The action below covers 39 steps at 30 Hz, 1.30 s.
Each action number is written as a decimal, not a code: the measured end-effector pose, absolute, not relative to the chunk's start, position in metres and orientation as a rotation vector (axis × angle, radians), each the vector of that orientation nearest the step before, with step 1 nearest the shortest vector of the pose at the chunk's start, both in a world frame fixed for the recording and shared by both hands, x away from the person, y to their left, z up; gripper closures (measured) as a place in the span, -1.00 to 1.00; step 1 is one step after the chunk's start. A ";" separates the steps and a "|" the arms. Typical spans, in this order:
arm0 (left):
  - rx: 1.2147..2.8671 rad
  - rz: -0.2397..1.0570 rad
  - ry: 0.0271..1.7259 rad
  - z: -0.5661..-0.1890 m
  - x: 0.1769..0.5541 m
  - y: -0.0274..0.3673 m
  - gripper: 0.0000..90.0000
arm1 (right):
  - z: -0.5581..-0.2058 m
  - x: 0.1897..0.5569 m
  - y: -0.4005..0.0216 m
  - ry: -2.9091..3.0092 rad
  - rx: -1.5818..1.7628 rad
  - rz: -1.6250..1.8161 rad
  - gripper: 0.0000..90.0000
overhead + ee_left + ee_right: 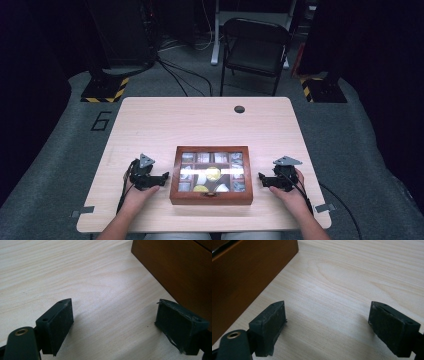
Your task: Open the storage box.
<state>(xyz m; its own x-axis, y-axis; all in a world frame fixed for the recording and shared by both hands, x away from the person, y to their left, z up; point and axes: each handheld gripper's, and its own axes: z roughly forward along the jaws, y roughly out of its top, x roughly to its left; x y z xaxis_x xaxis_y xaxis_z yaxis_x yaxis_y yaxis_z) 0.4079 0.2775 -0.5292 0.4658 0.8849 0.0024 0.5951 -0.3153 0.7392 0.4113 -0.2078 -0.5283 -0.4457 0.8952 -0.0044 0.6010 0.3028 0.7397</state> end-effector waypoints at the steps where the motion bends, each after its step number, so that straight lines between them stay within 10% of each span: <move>1: 2.034 0.544 1.226 -0.529 0.408 0.278 -0.68 | -0.528 0.411 -0.208 2.158 1.330 0.950 -0.69; 17: 2.026 0.550 1.233 -0.529 0.409 0.278 -0.65 | -0.528 0.409 -0.208 2.157 1.328 0.955 -0.66; 39: 1.956 0.490 1.197 -0.507 0.391 0.282 -0.23 | -0.515 0.396 -0.211 2.154 1.287 1.034 -0.13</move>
<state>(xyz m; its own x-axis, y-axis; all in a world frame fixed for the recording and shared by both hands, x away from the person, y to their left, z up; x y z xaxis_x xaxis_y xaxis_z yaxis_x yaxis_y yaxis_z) 0.3914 0.2817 -0.5069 0.4829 0.8730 -0.0687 0.5742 -0.2564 0.7775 0.3958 -0.2112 -0.5149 -0.4803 0.8770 0.0157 0.5608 0.2933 0.7742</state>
